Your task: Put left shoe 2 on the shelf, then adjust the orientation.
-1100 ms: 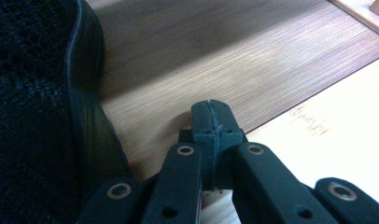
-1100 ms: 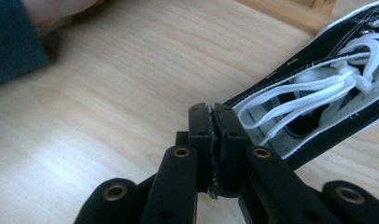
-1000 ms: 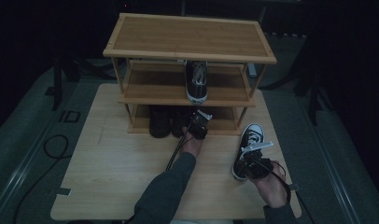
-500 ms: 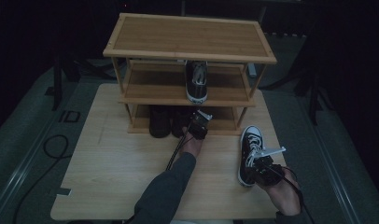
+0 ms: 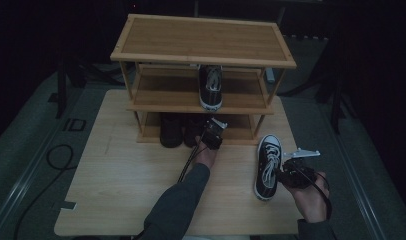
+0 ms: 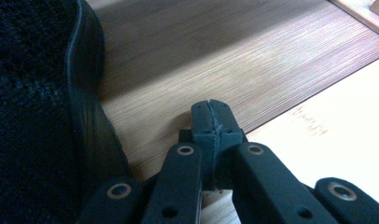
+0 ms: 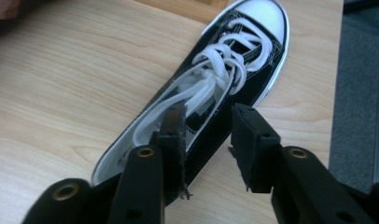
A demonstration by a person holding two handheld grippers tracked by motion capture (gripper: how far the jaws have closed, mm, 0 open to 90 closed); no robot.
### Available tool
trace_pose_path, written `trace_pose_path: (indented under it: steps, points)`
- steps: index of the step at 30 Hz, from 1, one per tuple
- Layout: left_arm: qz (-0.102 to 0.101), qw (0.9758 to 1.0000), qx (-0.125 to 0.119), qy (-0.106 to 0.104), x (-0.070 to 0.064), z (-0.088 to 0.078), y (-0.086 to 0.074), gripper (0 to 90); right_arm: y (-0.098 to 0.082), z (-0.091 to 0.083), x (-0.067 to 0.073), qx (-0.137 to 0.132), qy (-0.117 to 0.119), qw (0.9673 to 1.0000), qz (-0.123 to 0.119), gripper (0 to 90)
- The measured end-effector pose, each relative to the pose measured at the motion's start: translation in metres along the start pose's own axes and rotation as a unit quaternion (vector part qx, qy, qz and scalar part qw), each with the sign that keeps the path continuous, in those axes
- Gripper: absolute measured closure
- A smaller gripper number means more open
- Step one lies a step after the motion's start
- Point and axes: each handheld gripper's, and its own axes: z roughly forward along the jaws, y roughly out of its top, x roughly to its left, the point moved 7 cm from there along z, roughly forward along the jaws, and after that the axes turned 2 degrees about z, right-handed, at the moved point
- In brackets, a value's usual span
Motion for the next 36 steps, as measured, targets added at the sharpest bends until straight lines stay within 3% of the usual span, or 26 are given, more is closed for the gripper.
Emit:
trace_pose_path:
  steps: [4, 9, 15, 18, 23, 30, 36]
  points:
    - [0.0, 1.0, 0.0, 0.0, 0.0, 0.0, 0.0, 90.0, 0.0, 0.014, -0.001, 0.009, 0.008, 0.9998, 0.013, 61.8]
    - [0.001, 1.0, 0.0, 0.0, 0.0, 0.0, 0.0, 90.0, 0.002, 0.032, -0.009, 0.027, -0.013, 0.9991, 0.031, 64.2]
    - [0.001, 1.0, -0.001, 0.0, 0.0, 0.0, 0.0, 90.0, 0.004, 0.055, -0.013, 0.044, -0.015, 0.9978, 0.047, 66.8]
    - [0.001, 1.0, -0.001, 0.0, 0.0, 0.0, 0.0, 90.0, 0.004, 0.064, -0.013, 0.051, -0.016, 0.9974, 0.048, 76.5]
    - [0.002, 1.0, -0.001, 0.0, 0.0, 0.0, 0.0, 90.0, 0.003, 0.058, -0.018, 0.04, -0.025, 0.9975, 0.053, 85.8]
    - [0.002, 1.0, -0.001, 0.0, 0.0, 0.0, 0.0, 90.0, -0.002, 0.052, -0.026, 0.025, -0.017, 0.9973, 0.067, 87.4]
    - [0.002, 1.0, -0.001, 0.0, 0.0, 0.0, 0.0, 90.0, -0.003, 0.043, -0.027, 0.016, -0.011, 0.9978, 0.064, 87.6]
